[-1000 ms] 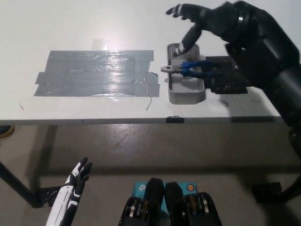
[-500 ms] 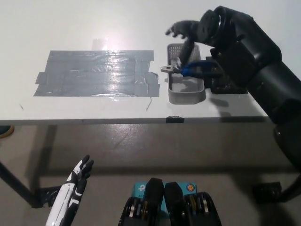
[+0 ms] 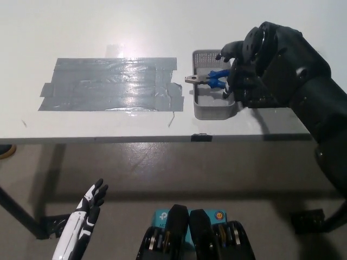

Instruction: The robot picks the blue plier placed on top of the container and places it on the grey area of the table

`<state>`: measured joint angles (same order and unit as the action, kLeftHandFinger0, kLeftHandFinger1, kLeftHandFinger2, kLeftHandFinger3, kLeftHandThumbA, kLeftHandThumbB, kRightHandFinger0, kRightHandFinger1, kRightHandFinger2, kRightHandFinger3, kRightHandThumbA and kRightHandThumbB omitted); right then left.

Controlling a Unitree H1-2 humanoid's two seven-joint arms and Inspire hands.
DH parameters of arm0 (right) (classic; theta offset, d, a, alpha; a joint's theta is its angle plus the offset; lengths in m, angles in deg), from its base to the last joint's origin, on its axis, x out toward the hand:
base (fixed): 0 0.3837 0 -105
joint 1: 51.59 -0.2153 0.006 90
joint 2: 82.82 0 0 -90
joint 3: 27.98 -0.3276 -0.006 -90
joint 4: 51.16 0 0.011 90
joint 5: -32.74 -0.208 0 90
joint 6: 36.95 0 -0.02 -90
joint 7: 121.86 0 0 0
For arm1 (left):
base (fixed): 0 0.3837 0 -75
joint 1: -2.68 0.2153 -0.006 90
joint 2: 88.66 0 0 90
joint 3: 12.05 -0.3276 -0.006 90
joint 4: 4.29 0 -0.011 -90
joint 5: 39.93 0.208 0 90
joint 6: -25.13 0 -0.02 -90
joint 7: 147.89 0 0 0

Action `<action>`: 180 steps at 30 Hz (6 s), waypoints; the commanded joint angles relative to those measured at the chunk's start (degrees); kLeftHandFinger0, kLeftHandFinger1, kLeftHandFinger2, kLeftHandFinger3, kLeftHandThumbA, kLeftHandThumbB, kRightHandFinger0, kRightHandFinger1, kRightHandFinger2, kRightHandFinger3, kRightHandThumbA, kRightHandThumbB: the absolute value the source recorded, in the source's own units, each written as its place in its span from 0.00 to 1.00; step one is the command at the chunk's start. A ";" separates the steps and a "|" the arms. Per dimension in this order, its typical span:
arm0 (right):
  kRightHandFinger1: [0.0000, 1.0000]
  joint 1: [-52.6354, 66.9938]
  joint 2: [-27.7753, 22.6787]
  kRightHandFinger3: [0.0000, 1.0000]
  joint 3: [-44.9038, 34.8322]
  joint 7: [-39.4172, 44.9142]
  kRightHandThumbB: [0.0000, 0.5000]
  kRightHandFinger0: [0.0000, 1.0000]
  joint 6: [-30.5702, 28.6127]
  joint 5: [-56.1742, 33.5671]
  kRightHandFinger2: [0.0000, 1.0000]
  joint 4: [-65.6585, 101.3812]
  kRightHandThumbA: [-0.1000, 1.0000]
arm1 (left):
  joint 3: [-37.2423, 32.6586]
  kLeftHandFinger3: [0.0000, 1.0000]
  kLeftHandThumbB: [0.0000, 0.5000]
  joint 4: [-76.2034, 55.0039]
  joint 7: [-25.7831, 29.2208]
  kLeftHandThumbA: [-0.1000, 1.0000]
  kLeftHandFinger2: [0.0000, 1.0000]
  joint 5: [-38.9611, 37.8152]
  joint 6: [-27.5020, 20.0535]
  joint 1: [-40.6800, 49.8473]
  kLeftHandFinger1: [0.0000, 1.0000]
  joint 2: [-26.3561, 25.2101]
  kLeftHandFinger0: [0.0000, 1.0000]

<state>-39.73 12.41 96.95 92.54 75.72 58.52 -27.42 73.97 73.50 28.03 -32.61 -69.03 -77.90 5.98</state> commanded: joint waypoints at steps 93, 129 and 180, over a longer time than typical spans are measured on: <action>1.00 1.31 3.64 1.00 4.14 -15.35 0.75 1.00 -5.26 9.15 1.00 -7.33 0.49 | -0.99 0.88 0.11 -3.08 -3.75 1.00 0.76 0.03 3.92 -4.26 0.98 -1.36 1.00; 0.32 -4.02 -3.28 0.39 6.70 -43.20 0.56 0.00 -20.95 16.64 0.63 -2.91 0.00 | -1.26 0.83 0.04 -2.08 -4.08 1.00 0.74 -1.40 3.90 -6.82 0.86 -1.82 1.00; 0.07 1.50 21.73 0.43 5.56 -48.64 0.62 0.00 -25.64 17.44 0.39 -14.52 0.04 | -4.92 1.00 0.39 -3.64 -4.69 1.00 1.00 -1.41 -1.57 -3.04 1.00 -0.25 1.00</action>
<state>-35.52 33.92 102.42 47.13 52.23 75.88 -42.39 69.62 71.59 24.13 -33.86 -67.23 -81.50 5.66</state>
